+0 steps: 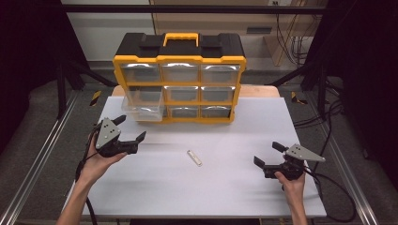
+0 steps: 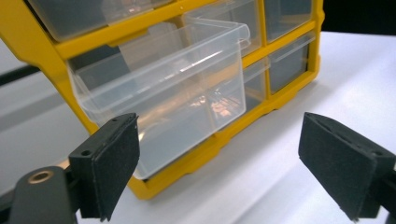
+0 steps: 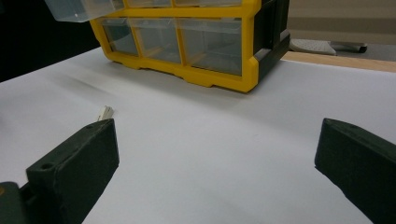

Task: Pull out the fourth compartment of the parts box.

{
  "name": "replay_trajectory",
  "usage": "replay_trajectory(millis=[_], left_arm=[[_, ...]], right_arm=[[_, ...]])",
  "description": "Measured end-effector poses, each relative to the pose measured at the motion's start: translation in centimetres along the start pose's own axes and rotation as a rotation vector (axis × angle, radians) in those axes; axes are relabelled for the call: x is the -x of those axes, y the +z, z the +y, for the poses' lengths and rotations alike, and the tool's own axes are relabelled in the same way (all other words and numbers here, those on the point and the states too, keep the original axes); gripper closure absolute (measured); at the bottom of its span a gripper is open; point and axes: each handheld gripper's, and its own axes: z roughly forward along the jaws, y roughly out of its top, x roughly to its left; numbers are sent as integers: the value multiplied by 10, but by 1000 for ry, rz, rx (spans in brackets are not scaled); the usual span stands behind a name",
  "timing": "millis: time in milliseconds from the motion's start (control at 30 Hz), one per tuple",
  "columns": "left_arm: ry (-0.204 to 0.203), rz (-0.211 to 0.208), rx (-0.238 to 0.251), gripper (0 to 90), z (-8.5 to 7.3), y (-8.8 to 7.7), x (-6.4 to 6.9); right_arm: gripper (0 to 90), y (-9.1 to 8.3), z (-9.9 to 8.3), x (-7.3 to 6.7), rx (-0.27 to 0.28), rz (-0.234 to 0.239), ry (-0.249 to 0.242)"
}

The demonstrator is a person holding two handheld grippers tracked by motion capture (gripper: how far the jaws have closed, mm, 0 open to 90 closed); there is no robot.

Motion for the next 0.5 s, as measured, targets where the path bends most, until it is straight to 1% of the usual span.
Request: replay_trajectory(millis=[100, 167, 267, 333, 367, 400, 500], left_arm=[[-32, -20, 7, 114, -4, 0, 1], [-39, -27, 11, 104, -7, 0, 2], [-61, -44, 17, 91, -12, 1, 2], [-78, -52, 29, 87, -15, 2, 3], [-79, -55, 42, 81, -17, 2, 3], [-99, -65, 38, 79, -19, 2, 4], [-122, -70, 39, 78, -25, 2, 5]], right_arm=[[3, 0, 0, 0, 0, -2, 1], [3, 0, 1, -1, 0, -5, -1], [3, 0, 1, -1, 0, -4, -1], [3, 0, 1, -1, -1, -3, -1], [3, 0, 2, -2, -1, -3, -1], [3, 0, 2, -2, 0, -3, 0], [3, 0, 3, -3, 0, -4, -1]])
